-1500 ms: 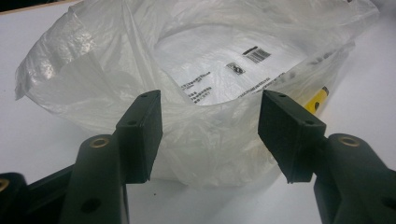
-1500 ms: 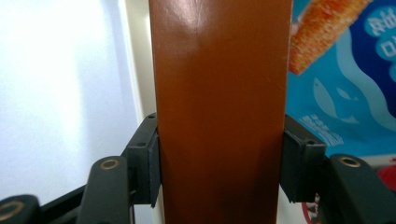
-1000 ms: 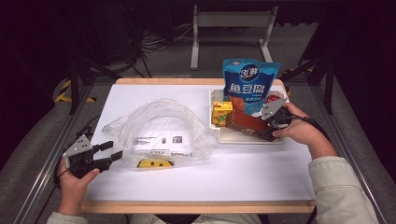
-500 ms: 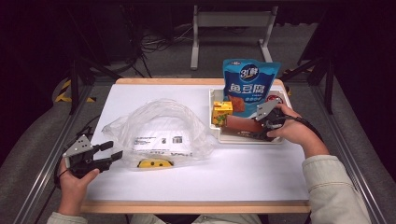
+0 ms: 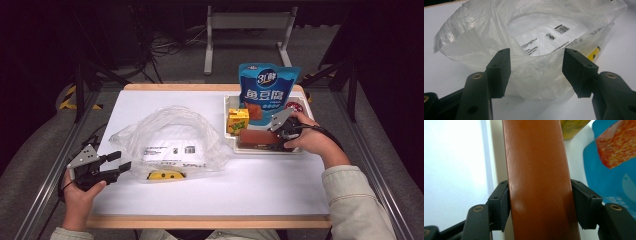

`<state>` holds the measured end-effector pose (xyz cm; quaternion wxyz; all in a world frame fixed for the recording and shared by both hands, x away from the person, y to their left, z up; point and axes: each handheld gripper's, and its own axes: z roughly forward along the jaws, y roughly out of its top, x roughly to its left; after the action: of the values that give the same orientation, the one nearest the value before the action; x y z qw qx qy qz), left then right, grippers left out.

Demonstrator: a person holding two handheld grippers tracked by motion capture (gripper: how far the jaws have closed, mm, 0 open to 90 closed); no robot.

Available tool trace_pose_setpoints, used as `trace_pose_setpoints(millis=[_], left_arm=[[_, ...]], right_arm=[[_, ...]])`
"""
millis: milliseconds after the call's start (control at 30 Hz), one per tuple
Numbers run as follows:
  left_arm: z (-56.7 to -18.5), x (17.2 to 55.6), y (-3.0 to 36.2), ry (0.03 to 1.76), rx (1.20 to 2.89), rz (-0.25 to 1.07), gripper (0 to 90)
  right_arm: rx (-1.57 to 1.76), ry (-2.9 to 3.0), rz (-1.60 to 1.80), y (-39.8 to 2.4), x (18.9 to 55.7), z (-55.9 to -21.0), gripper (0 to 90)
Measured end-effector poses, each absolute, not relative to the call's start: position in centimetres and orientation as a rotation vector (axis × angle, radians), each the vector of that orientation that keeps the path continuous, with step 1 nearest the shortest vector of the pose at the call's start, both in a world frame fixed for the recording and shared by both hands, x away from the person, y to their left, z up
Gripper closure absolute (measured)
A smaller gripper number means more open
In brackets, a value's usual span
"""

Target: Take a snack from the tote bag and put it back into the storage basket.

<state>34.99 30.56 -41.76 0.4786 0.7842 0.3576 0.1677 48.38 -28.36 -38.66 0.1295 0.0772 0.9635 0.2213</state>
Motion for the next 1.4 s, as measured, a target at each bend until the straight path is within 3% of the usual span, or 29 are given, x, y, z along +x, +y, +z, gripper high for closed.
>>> trace_pose_setpoints(millis=[267,600,1400], left_arm=[[-41.7,35.0,30.6,0.872,1.913,0.409,40.7],[-41.7,35.0,30.6,0.876,1.911,0.406,40.7],[-41.7,35.3,30.5,0.869,1.909,0.403,40.5]], right_arm=[[0.233,2.82,0.652,-28.5,48.3,-38.8,37.0],[0.278,2.776,0.711,-28.3,48.3,-38.3,28.6],[0.51,2.492,1.078,-28.2,44.2,-33.0,25.9]])
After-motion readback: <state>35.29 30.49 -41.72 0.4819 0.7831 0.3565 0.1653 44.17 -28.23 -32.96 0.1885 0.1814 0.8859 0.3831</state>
